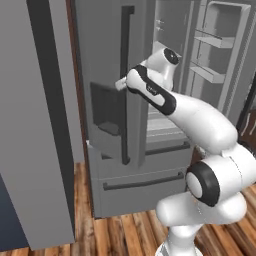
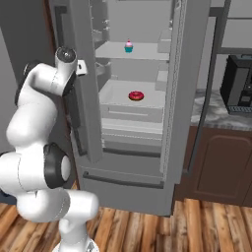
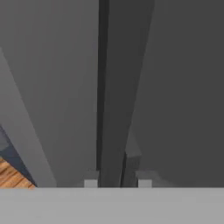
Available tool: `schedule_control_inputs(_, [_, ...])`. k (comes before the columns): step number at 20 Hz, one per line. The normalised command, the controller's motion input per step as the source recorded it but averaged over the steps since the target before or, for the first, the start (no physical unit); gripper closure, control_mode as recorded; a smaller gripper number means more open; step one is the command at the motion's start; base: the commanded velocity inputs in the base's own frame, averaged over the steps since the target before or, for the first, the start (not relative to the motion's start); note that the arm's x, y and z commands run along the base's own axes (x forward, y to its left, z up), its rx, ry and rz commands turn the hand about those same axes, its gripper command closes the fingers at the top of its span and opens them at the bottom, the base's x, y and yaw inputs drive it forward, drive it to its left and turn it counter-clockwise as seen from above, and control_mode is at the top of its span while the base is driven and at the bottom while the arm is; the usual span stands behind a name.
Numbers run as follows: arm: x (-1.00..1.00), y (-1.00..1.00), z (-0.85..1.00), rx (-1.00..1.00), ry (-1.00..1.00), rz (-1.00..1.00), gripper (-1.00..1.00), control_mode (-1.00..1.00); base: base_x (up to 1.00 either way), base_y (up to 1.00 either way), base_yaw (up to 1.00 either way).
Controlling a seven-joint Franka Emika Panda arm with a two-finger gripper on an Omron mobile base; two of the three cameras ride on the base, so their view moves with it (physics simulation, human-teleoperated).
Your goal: Take the cupcake and donut from the fridge and place them on the empty tray on the dining counter.
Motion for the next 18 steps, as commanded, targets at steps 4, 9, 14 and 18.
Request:
schedule_control_inputs(4, [-1.00, 0.64, 0.15, -0.17, -0.02, 0.14, -1.00, -1.00, 0.00, 0.00, 0.00])
schedule_control_inputs(9, [-1.00, -0.28, 0.20, -0.05, -0.11, -0.05, -1.00, -1.00, 0.00, 0.00, 0.00])
schedule_control_inputs(14, [-0.89, -0.70, 0.22, 0.00, -0.11, -0.09, -1.00, -1.00, 0.00, 0.00, 0.00])
schedule_control_inputs(18, [0.06, -0.61, 0.19, 0.01, 0.00, 0.00, -1.00, -1.00, 0.00, 0.00, 0.00])
